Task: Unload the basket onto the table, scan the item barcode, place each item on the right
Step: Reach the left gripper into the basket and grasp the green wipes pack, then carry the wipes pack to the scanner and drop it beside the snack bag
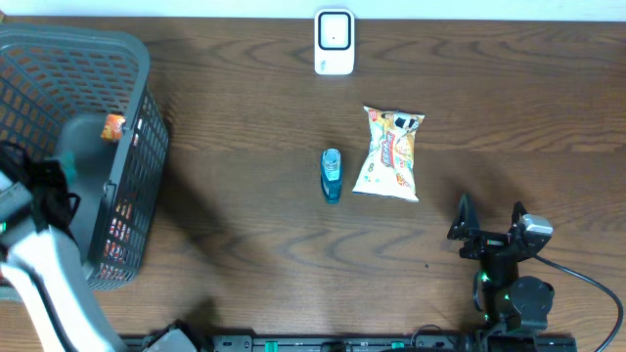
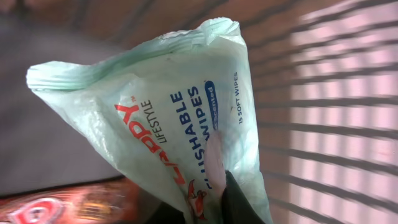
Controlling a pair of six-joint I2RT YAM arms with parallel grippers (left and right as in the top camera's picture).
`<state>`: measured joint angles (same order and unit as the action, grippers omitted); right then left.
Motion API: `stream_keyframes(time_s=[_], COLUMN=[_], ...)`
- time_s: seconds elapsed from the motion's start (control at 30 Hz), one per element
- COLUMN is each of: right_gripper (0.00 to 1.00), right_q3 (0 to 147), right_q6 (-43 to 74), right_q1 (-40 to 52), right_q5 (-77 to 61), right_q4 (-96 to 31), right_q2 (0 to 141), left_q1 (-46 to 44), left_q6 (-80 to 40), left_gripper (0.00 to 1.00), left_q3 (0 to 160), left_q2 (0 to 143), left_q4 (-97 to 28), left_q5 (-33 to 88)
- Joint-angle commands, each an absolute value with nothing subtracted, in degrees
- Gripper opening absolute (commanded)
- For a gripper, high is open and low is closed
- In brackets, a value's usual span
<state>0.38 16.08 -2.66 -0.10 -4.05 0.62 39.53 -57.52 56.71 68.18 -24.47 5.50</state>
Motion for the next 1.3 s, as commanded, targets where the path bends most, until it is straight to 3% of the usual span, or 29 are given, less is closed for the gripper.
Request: stream_keyframes(time_s=[0.0, 0.23, 0.47, 0.83, 1.03, 1.27], right_gripper=[0.99, 0.99, 0.99, 0.99, 0.99, 0.99], right_q3=[0.3, 0.3, 0.3, 0.3, 0.3, 0.3], right_q6=[15.6, 15.6, 15.6, 15.6, 15.6, 15.6], right_q1=[-2.4, -2.4, -2.4, -2.4, -2.4, -2.4], right_q5=[0.5, 0.5, 0.5, 0.5, 0.5, 0.5], right_q4=[-4.3, -4.3, -4.3, -4.3, -4.3, -4.3], right_q2=[0.3, 0.3, 0.3, 0.3, 0.3, 0.3], left_q1=[39.4, 33.0, 14.6, -20.4, -37.7, -49.8], left_q6=[-55.8, -53.4, -43.0, -29.4, -26.5, -25.9], left_gripper=[0.07, 0.08, 0.07, 0.07, 0.08, 0.07], left_q3=[58.4, 58.4, 58.4, 58.4, 58.4, 58.4], left_q2=[58.9, 47.0, 44.5, 52.1, 60.9, 75.5], left_q4=[-23.9, -16.3, -11.6, -28.0, -30.8, -28.4], left_q5=[7.7, 23.2, 31.8, 19.5, 9.3, 3.2])
